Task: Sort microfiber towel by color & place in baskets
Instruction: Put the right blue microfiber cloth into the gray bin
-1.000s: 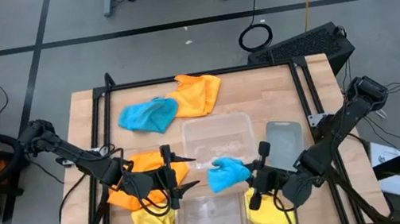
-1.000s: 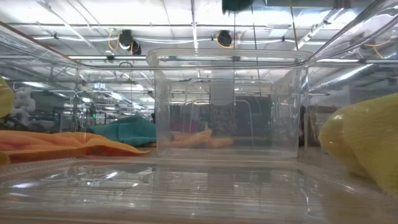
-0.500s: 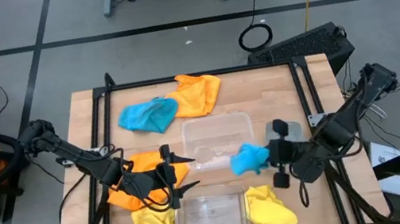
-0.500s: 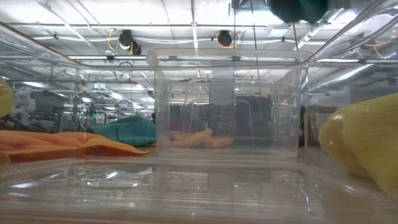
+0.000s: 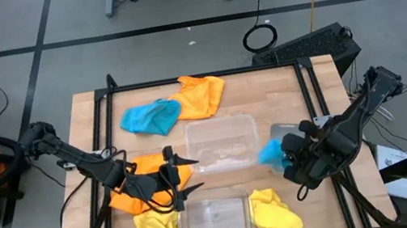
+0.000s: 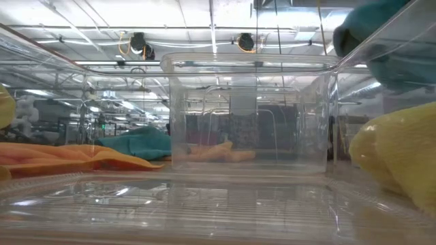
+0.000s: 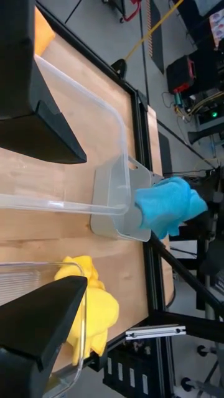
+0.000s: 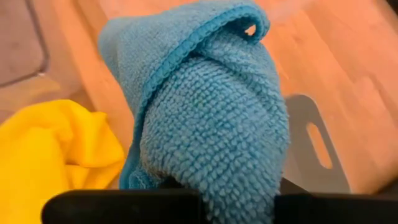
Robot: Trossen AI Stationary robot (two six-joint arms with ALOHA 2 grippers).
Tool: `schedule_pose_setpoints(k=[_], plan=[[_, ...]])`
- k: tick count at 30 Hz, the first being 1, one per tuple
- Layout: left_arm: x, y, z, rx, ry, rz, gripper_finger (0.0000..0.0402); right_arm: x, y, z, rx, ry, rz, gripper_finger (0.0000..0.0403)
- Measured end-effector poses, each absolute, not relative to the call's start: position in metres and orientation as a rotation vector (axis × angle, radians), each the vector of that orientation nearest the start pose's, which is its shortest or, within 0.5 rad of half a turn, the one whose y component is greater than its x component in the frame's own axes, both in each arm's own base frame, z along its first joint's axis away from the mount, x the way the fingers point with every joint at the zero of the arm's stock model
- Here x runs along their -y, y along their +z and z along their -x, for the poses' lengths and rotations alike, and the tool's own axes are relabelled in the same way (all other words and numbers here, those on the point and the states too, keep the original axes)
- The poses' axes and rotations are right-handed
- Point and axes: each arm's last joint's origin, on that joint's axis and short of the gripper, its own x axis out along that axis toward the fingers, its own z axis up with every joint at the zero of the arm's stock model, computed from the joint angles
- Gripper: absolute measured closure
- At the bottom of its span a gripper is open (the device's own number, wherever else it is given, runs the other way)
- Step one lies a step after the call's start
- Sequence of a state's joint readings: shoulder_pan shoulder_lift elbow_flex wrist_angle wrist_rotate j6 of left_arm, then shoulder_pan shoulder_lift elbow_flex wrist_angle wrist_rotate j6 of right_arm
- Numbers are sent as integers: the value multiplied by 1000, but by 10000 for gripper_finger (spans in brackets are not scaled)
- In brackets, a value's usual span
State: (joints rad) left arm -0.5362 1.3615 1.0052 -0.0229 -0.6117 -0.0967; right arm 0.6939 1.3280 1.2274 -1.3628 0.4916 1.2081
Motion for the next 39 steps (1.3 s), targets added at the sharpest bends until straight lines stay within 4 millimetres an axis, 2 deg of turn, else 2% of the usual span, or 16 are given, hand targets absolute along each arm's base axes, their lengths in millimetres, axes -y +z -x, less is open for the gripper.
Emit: schedule_pose_setpoints(k=[7, 18, 23, 33, 39], plan=[[140, 298, -267, -317, 84, -110, 89, -127, 289, -173, -1109, -630, -205, 378], [140, 298, -267, -317, 82, -109, 89, -115, 228, -155, -1215, -832, -241, 377], [140, 298, -267, -317, 82, -108, 89, -109, 209, -149, -1214, -890, -248, 359], [140, 298, -267, -317, 82, -107, 89, -109, 206, -148, -1243, -904, -292, 279], [142, 292, -268, -352, 73, -101, 89, -114, 219, -149, -1351, -818, -297, 227]])
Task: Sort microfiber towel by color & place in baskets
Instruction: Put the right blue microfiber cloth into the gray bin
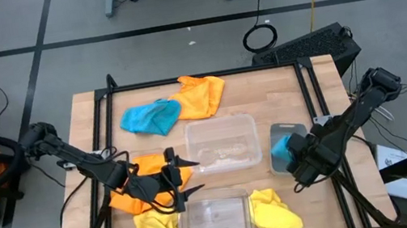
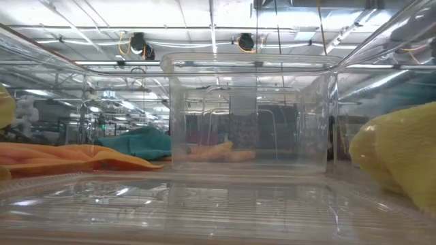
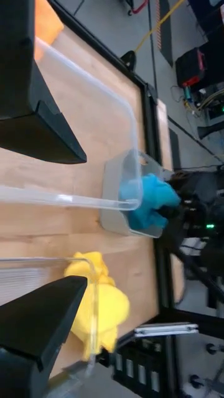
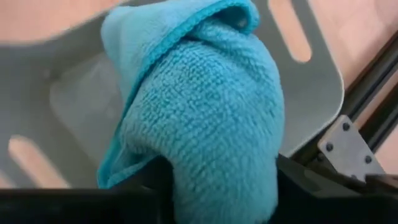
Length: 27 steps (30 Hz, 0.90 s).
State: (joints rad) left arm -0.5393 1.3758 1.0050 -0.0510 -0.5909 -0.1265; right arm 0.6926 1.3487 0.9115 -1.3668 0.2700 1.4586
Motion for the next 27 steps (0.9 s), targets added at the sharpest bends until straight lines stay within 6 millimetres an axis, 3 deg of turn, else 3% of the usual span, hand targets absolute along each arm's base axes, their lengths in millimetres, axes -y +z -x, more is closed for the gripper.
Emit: schedule_pose_setpoints(k=[8, 14, 20, 24, 27], plan=[[145, 288, -270, -357, 53, -102, 89, -116, 239, -151, -1371, -805, -291, 190], [150, 288, -268, -360, 36, -113, 89, -120, 253, -156, -1352, -751, -318, 201], [157, 288, -263, -362, 11, -117, 89, -126, 255, -160, -1318, -715, -357, 277], [162, 288, -260, -360, -8, -119, 89, -125, 238, -159, -1340, -766, -331, 371], [163, 288, -260, -356, -13, -117, 89, -120, 223, -157, -1330, -805, -288, 391]])
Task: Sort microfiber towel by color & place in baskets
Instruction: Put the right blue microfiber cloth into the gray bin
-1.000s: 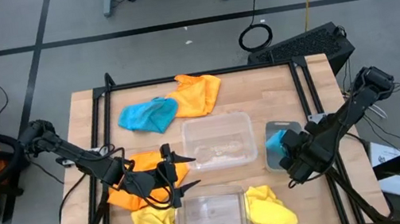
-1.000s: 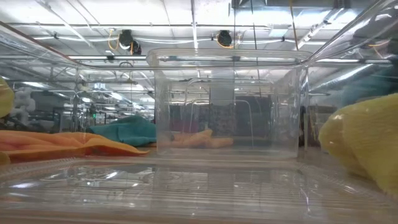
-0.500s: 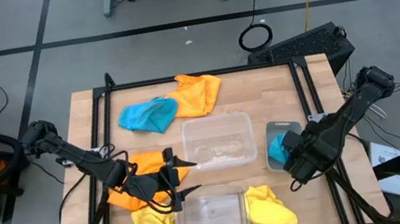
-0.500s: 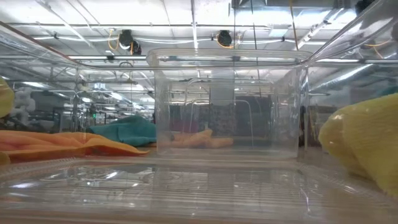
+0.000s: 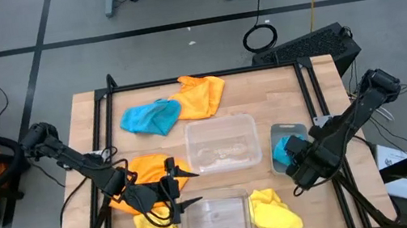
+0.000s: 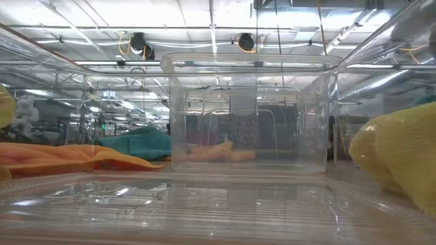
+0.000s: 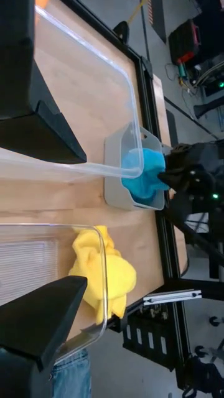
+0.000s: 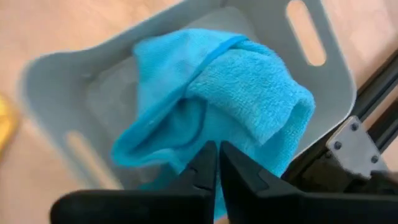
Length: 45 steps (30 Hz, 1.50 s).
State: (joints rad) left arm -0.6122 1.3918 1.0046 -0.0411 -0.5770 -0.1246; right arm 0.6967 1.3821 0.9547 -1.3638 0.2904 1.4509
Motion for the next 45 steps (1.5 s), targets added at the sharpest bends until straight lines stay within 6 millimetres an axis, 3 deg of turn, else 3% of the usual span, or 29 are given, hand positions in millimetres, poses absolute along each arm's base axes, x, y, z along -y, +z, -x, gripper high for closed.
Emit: schedule_pose_setpoints(k=[10, 22, 28, 32, 41, 45], plan=[[160, 290, -262, -339, -2, -110, 89, -89, 182, -160, -1371, -863, -260, 397], [161, 287, -260, -365, -4, -123, 89, -89, 231, -182, -1401, -663, -212, 399], [167, 287, -256, -370, -25, -131, 89, -90, 234, -184, -1389, -618, -163, 399], [167, 287, -256, -370, -25, -130, 89, -83, 218, -180, -1389, -672, -123, 402], [166, 287, -256, -367, -16, -130, 89, -64, 159, -167, -1396, -708, -162, 402], [165, 287, -258, -366, -6, -129, 89, -60, 153, -165, -1397, -734, -183, 402]])
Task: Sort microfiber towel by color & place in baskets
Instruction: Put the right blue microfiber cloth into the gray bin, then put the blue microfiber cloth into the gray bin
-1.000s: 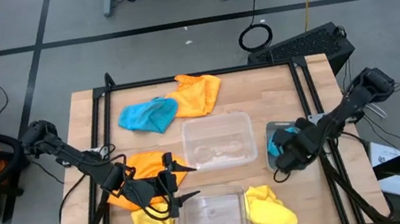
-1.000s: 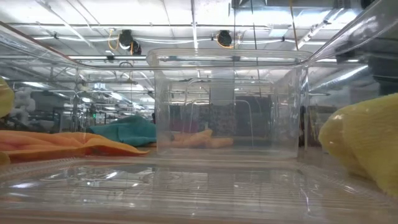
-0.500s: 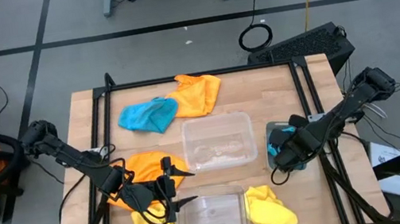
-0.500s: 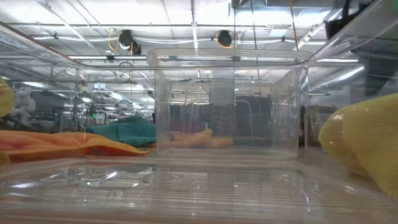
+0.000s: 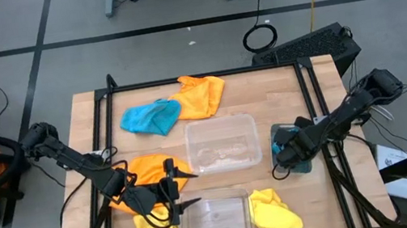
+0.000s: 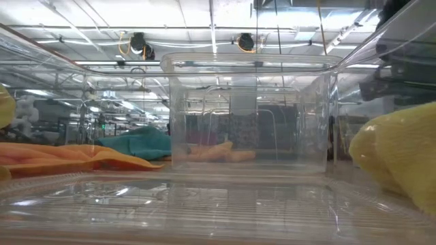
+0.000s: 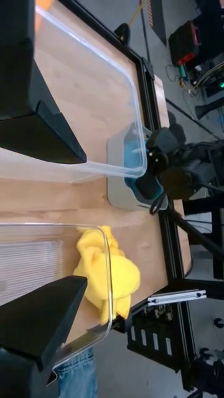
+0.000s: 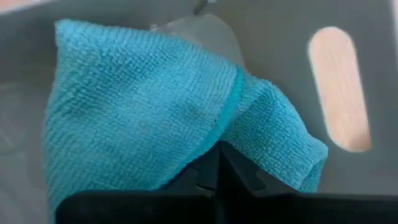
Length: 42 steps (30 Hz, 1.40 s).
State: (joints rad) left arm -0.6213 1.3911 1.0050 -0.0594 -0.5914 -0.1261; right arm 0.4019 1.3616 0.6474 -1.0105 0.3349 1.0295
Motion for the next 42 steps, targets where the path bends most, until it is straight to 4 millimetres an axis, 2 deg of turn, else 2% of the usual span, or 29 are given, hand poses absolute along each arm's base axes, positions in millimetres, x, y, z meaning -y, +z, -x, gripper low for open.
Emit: schedule_pose_setpoints(k=[5, 15, 21, 26, 30, 36, 42], plan=[[163, 287, -258, -360, 25, -161, 89, -63, 169, -174, -1380, -726, -201, 403], [158, 286, -259, -378, 56, -348, 89, -78, 230, -196, -1338, -654, -257, 403], [148, 281, -252, -465, 162, -427, 89, -101, 256, -197, -1259, -581, -296, 403], [134, 290, -237, -487, 261, -425, 89, -121, 262, -188, -1174, -592, -317, 403], [109, 298, -224, -532, 398, -440, 89, -139, 259, -182, -1037, -612, -258, 403], [47, 291, -212, -777, 591, -329, 89, -173, 245, -186, -797, -560, -151, 403], [-6, 278, -215, -976, 576, -153, 89, -197, 223, -198, -722, -507, -59, 403]])
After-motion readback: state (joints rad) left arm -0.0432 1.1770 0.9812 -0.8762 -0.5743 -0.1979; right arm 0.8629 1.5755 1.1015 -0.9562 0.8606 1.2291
